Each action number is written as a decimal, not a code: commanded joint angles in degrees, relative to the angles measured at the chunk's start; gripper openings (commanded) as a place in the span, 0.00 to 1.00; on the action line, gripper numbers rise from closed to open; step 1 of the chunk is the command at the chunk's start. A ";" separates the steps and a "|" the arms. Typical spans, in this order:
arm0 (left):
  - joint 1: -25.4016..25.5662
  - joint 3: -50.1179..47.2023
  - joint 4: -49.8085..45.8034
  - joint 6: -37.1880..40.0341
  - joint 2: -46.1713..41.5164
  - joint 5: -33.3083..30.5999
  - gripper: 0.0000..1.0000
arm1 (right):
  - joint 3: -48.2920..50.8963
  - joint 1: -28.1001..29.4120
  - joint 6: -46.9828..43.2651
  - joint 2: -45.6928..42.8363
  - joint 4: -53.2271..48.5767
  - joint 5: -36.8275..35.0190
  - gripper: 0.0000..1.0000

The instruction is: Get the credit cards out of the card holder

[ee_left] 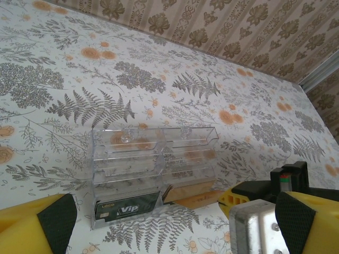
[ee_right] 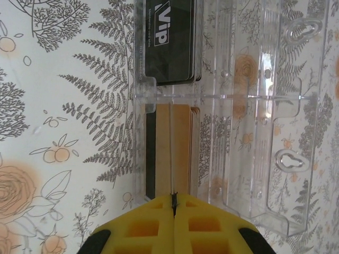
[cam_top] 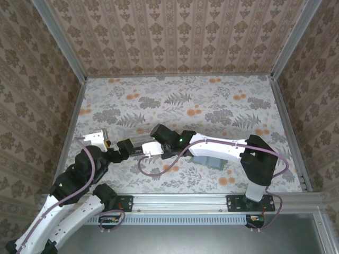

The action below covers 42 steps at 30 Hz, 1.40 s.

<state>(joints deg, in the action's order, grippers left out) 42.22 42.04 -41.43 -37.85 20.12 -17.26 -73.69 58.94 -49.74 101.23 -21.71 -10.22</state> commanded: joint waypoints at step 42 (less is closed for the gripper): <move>-0.48 0.89 -1.68 1.46 -0.75 -0.96 1.00 | -3.25 -2.95 2.63 8.00 7.54 -5.93 0.20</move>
<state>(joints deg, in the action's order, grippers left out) 42.22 42.04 -42.06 -37.65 20.12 -17.82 -75.81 56.38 -48.21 108.51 -15.81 -13.85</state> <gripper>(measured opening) 0.998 0.195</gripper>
